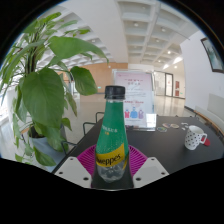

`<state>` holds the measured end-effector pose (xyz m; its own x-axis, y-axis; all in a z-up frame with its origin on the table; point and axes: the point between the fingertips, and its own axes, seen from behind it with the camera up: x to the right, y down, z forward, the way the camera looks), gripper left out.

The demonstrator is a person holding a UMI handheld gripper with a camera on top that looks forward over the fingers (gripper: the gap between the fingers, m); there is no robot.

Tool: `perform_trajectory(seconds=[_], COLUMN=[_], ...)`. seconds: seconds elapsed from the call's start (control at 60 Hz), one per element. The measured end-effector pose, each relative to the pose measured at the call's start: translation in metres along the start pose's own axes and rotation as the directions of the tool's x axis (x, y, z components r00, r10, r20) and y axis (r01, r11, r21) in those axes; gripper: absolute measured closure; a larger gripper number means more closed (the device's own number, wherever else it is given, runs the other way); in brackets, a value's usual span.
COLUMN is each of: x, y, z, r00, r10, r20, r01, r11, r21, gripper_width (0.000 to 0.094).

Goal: Pour water

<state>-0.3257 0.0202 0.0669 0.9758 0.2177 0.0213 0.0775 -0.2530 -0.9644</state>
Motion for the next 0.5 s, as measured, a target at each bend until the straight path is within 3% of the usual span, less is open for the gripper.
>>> perform_trajectory(seconds=[0.15, 0.317, 0.417, 0.5], x=[-0.007, -0.009, 0.006, 0.044], y=[-0.03, -0.136, -0.204, -0.236], z=[-0.012, -0.049, -0.075, -0.077], r00=[0.99, 0.827, 0.593, 0.307], r10=[0.104, 0.424, 0.585, 0.679], r20=[0.093, 0.368, 0.553, 0.667], r01=[-0.107, -0.491, -0.728, -0.881], r11=[0.994, 0.865, 0.683, 0.468], r21=[0.032, 0.106, 0.058, -0.07], gripper_width=[0.052, 0.052, 0.0521, 0.0521])
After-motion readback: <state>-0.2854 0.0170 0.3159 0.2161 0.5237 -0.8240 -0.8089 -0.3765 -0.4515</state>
